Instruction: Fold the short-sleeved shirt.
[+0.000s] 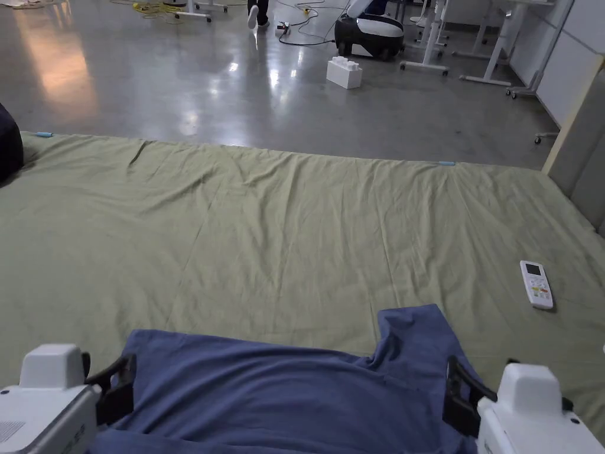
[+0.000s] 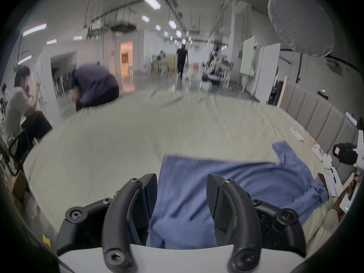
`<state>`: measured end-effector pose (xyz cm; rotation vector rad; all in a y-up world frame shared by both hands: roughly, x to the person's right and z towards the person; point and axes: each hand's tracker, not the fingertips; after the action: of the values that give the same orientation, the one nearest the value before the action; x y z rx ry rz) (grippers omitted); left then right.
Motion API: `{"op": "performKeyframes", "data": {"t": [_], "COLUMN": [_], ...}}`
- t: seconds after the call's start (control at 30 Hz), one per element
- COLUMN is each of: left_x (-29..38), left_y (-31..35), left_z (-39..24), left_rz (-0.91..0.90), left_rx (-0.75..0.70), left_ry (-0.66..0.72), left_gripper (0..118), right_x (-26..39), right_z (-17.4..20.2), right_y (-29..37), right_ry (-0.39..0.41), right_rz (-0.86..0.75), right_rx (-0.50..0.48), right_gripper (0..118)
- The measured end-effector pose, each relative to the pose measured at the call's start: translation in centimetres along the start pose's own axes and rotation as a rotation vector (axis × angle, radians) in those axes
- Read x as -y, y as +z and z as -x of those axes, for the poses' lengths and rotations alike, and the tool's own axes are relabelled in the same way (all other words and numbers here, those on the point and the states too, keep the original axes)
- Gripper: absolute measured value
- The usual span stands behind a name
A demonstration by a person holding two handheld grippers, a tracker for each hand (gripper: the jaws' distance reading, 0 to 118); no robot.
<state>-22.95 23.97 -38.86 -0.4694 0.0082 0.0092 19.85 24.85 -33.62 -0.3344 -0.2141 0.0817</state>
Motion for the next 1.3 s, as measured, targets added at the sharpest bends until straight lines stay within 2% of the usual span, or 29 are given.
{"op": "performKeyframes", "data": {"t": [0.07,0.1,0.13,0.17,0.2,0.23,0.33,0.37,0.4,0.43,0.47,0.53,0.73,0.87,0.9,0.93,0.97,1.0,1.07,1.1,1.3], "left_x": [-1.1,-1.6,-1.9,-2.3,-2.6,-2.8,-3.1,-3.1,-3.0,-2.9,-2.9,-2.7,-2.2,-1.9,-1.8,-1.8,-1.7,-1.6,-1.6,-1.6,-0.2], "left_y": [0.3,0.5,0.7,0.9,1.2,1.4,1.6,1.9,1.7,1.5,1.2,0.2,-7.6,-13.7,-15.1,-16.4,-17.9,-19.1,-20.7,-21.6,-25.8], "left_z": [-1.1,-1.6,-2.0,-2.6,-3.1,-3.5,-3.9,-3.9,-3.7,-3.4,-2.9,-2.0,3.3,4.9,5.2,5.2,5.4,5.6,5.7,5.6,4.2], "left_rz": [-0.071,-0.113,-0.138,-0.166,-0.203,-0.230,-0.243,-0.250,-0.253,-0.249,-0.236,-0.208,0.078,0.290,0.332,0.366,0.411,0.447,0.446,0.466,0.618], "left_rx": [-0.005,-0.009,-0.010,-0.015,-0.025,-0.028,-0.030,-0.034,-0.035,-0.035,-0.032,-0.044,0.017,0.044,0.050,0.041,0.042,0.058,0.042,0.040,0.037], "left_ry": [-0.015,-0.022,-0.028,-0.036,-0.051,-0.063,-0.085,-0.082,-0.074,-0.066,-0.060,-0.053,0.051,0.049,0.047,0.044,0.043,0.055,0.074,0.077,-0.007], "left_gripper": [51,44,33,17,12,8,0,0,0,0,0,0,0,1,2,11,22,42,63,67,69], "right_x": [-0.6,-0.9,-1.2,-1.4,-1.7,-1.8,-2.5,-2.4,-2.5,-2.9,-2.7,-2.7,-2.1,-1.1,-0.9,-0.6,-0.4,-0.1,0.3,0.6,2.1], "right_z": [0.7,1.2,1.5,1.9,2.2,2.4,3.3,3.4,3.6,3.8,3.8,3.9,3.7,3.2,3.0,2.9,2.6,2.4,1.9,1.6,0.3], "right_y": [-0.4,-0.5,-0.6,-0.6,-0.6,-0.6,-0.3,-0.5,-0.5,-0.5,-0.8,-1.1,-2.7,-3.8,-4.0,-4.2,-4.5,-4.7,-5.1,-5.3,-6.2], "right_ry": [-0.012,-0.018,-0.021,-0.027,-0.036,-0.031,0.030,-0.002,0.000,0.037,0.010,0.017,0.023,0.006,0.011,0.015,0.017,0.016,0.014,0.014,-0.003], "right_rz": [-0.061,-0.082,-0.105,-0.125,-0.153,-0.172,-0.255,-0.224,-0.225,-0.260,-0.230,-0.231,-0.176,-0.112,-0.108,-0.097,-0.084,-0.073,-0.048,-0.038,0.043], "right_rx": [0.009,0.009,0.006,-0.009,-0.019,-0.019,-0.023,-0.042,-0.039,-0.042,-0.058,-0.061,-0.071,-0.070,-0.065,-0.059,-0.055,-0.051,-0.041,-0.033,0.002], "right_gripper": [45,30,21,15,6,2,0,0,0,0,0,0,0,0,0,0,0,0,0,0,0]}}
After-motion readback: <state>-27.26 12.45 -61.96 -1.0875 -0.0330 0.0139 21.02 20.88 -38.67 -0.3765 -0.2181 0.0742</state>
